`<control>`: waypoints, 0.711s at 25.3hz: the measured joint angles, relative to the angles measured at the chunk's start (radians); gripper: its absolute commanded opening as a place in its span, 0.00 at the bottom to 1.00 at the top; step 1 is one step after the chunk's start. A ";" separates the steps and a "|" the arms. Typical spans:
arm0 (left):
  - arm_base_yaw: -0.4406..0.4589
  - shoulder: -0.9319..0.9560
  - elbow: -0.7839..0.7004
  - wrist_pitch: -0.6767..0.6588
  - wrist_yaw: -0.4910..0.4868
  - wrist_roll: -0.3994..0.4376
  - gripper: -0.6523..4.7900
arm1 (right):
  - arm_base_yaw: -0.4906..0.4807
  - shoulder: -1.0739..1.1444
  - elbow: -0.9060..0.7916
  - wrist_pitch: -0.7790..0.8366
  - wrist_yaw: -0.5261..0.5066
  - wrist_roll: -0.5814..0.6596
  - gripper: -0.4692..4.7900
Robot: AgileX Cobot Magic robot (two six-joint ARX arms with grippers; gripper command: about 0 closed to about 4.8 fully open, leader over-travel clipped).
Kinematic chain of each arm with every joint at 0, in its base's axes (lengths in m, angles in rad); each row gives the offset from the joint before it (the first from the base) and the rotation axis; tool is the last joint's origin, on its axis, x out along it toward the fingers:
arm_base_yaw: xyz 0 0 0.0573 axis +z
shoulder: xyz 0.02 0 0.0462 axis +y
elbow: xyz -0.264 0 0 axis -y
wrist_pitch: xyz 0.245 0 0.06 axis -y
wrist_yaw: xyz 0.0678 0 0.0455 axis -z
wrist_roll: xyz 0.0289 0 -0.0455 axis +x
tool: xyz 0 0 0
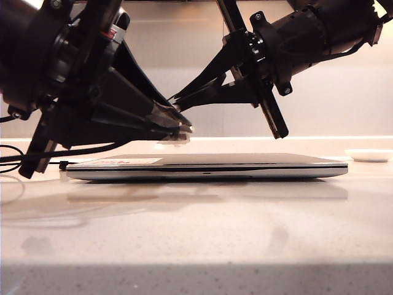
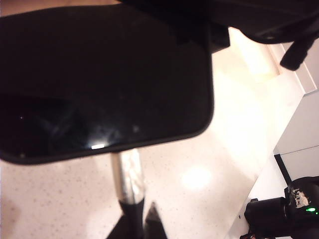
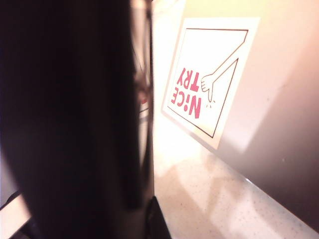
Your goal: Pick up the charging cable and the phone, plug the charging cable into the charging port on the phone, and finally place them back on the table.
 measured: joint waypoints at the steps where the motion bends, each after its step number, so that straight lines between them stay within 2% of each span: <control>1: 0.002 0.000 0.000 0.000 0.000 0.000 0.11 | 0.000 0.000 0.000 0.000 -0.003 0.003 0.08; 7: 0.002 0.000 0.000 0.007 0.000 0.018 0.11 | 0.000 0.000 0.000 0.001 -0.005 0.004 0.08; 9: 0.002 0.000 0.000 0.009 0.000 0.050 0.19 | -0.001 0.000 0.000 0.003 -0.006 0.004 0.08; 14: 0.007 0.000 0.003 0.053 -0.008 0.063 0.36 | 0.001 0.000 -0.001 0.000 -0.015 0.004 0.08; 17: 0.007 0.000 0.003 0.063 -0.009 0.065 0.37 | -0.003 -0.002 0.000 0.000 -0.011 -0.002 0.08; 18: 0.007 0.000 0.003 0.061 -0.011 0.064 0.42 | -0.006 -0.002 0.000 0.000 -0.011 -0.008 0.08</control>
